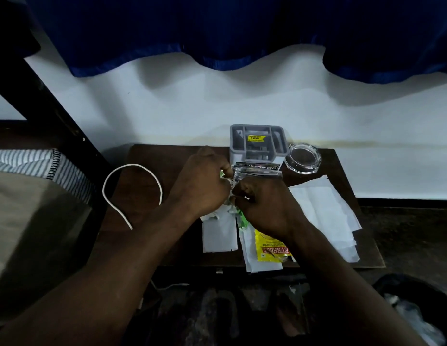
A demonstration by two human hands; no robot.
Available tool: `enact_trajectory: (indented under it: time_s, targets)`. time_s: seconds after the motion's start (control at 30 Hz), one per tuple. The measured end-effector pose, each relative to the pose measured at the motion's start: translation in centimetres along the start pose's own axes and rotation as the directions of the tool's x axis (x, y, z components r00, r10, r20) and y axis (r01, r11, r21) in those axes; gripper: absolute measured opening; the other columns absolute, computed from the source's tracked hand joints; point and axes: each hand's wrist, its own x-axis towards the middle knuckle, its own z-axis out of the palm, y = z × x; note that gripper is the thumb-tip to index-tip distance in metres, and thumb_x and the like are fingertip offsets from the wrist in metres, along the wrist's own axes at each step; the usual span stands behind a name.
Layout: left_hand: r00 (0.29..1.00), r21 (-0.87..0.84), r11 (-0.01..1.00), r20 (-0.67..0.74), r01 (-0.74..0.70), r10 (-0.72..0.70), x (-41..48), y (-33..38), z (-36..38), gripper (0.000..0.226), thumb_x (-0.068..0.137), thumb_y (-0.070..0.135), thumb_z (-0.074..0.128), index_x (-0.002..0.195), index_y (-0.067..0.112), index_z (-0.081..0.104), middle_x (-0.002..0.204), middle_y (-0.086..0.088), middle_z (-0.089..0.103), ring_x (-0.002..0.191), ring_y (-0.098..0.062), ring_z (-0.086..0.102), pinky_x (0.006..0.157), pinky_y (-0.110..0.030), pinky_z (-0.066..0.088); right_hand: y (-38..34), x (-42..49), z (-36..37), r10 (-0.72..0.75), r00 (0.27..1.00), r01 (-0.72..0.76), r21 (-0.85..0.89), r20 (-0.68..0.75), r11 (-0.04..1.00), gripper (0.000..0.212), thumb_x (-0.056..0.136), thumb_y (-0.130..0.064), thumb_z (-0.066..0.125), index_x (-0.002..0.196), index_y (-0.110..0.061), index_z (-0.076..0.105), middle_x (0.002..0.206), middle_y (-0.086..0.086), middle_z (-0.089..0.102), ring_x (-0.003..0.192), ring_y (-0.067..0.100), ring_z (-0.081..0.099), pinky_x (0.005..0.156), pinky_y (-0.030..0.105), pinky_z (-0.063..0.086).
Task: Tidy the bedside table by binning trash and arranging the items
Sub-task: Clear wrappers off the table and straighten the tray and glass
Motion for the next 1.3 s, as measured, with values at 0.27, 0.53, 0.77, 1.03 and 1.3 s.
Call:
enact_trajectory:
  time_s: [0.27, 0.53, 0.77, 1.03, 1.3]
  targets:
    - [0.995, 0.013, 1.000, 0.100, 0.023, -0.025, -0.3, -0.3, -0.5, 0.038, 0.075, -0.005, 0.060, 0.096, 0.020, 0.078, 0.106, 0.003, 0.076, 0.102, -0.016, 0.067, 0.085, -0.026, 0.051, -0.1, 0.2, 0.7, -0.002, 1.000, 0.002, 0.010, -0.006, 1.000, 0.006, 0.090, -0.028, 0.075, 0.093, -0.024, 0.078, 0.094, -0.009, 0.077, 0.089, 0.014, 0.068, 0.082, 0.037, 0.054]
    - [0.978, 0.119, 0.993, 0.210, -0.024, -0.001, -0.5, -1.1, -0.3, 0.014, 0.082, 0.035, 0.072, 0.088, 0.027, 0.062, 0.078, 0.015, 0.056, 0.088, -0.018, 0.065, 0.069, -0.028, 0.042, -0.2, 0.3, 1.0, -0.017, 0.999, 0.019, -0.044, 0.044, 0.999, 0.008, 0.090, -0.028, 0.074, 0.093, -0.023, 0.078, 0.098, -0.005, 0.077, 0.094, 0.019, 0.070, 0.082, 0.040, 0.056]
    - [0.968, 0.305, 0.952, 0.235, 0.014, -0.089, -0.5, -2.3, -0.7, 0.019, 0.079, 0.025, 0.075, 0.096, 0.032, 0.078, 0.108, -0.003, 0.074, 0.091, -0.025, 0.070, 0.074, -0.028, 0.050, 0.1, 0.2, 1.1, 0.039, 0.999, -0.037, -0.042, 0.034, 0.998, 0.003, 0.088, -0.029, 0.075, 0.089, -0.027, 0.076, 0.091, -0.010, 0.078, 0.089, 0.013, 0.072, 0.082, 0.037, 0.056]
    - [0.931, 0.348, 0.937, 0.338, 0.012, -0.137, -0.7, -3.3, -0.6, 0.047, 0.073, 0.043, 0.084, 0.117, 0.032, 0.072, 0.120, -0.006, 0.071, 0.101, -0.026, 0.068, 0.089, -0.039, 0.057, 0.1, 0.0, 1.2, -0.011, 0.998, 0.015, -0.065, 0.066, 0.998, 0.006, 0.089, -0.027, 0.075, 0.087, -0.022, 0.078, 0.091, -0.003, 0.078, 0.087, 0.021, 0.073, 0.083, 0.041, 0.057]
    - [0.946, 0.420, 0.905, 0.314, -0.064, -0.079, -1.1, -3.4, 0.6, 0.041, 0.078, 0.048, 0.080, 0.114, 0.030, 0.072, 0.111, -0.003, 0.071, 0.098, -0.026, 0.068, 0.072, -0.030, 0.045, 0.0, 0.1, 1.3, 0.038, 0.995, -0.032, -0.058, 0.097, 0.998, 0.010, 0.089, -0.032, 0.076, 0.090, -0.023, 0.077, 0.093, -0.004, 0.077, 0.089, 0.018, 0.072, 0.084, 0.040, 0.057]
